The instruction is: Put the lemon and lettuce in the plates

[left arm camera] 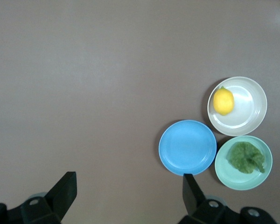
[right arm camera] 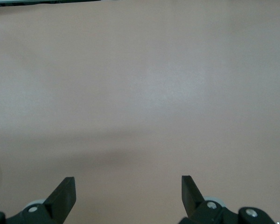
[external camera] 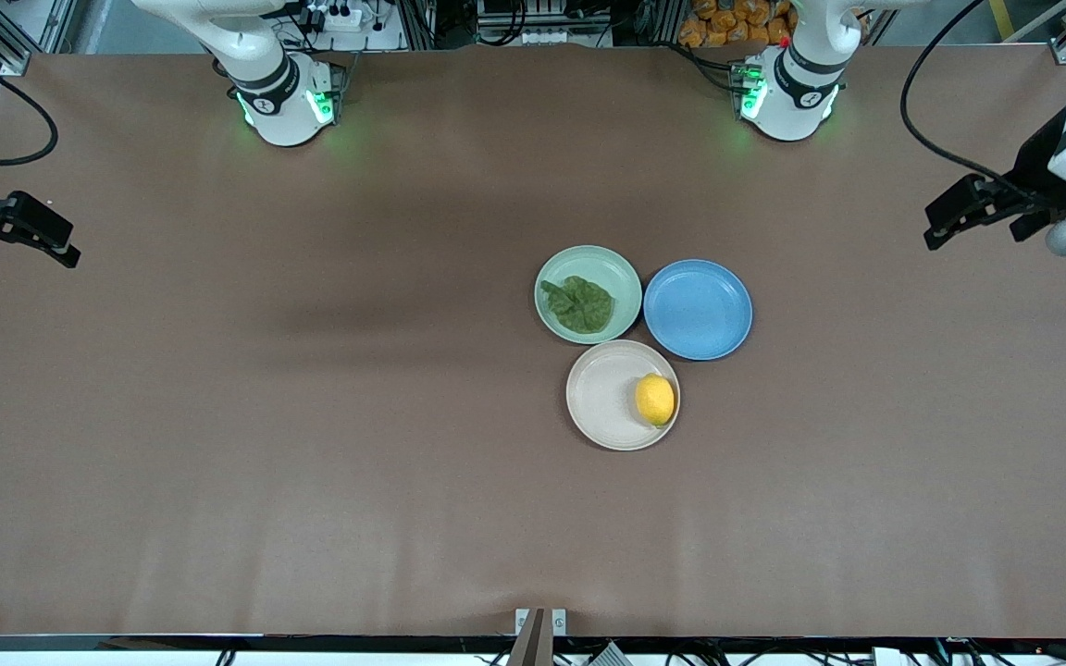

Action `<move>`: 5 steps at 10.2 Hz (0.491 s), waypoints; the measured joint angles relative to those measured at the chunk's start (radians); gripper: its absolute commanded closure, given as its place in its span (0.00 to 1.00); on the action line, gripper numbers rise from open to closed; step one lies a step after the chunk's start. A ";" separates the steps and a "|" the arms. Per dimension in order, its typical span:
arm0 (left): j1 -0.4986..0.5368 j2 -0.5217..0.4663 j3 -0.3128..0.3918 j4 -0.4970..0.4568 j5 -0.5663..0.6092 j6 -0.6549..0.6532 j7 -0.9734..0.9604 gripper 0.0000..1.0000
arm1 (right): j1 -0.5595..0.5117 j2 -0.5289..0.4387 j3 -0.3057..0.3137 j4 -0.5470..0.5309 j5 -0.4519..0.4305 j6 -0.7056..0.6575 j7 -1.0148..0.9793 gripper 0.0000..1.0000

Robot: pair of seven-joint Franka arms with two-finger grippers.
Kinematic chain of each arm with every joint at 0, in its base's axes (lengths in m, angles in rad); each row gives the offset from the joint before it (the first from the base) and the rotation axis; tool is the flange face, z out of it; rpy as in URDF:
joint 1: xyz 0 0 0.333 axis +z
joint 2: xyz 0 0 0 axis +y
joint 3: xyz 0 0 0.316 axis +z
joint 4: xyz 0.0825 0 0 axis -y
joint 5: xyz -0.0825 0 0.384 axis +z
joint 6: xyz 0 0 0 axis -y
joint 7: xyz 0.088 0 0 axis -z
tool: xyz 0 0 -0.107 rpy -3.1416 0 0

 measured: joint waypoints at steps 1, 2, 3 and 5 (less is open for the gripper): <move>0.000 0.000 0.000 0.006 0.000 -0.021 0.024 0.00 | 0.000 0.000 0.000 0.000 0.000 0.000 0.000 0.00; 0.000 0.000 0.000 0.007 0.000 -0.025 0.051 0.00 | 0.001 0.000 0.000 0.000 0.000 0.000 0.000 0.00; 0.000 0.000 0.000 0.007 0.000 -0.026 0.066 0.00 | 0.000 0.000 0.000 -0.001 0.000 0.000 -0.001 0.00; 0.000 0.000 0.000 0.013 0.000 -0.026 0.070 0.00 | 0.001 0.000 0.000 -0.002 0.000 0.000 -0.001 0.00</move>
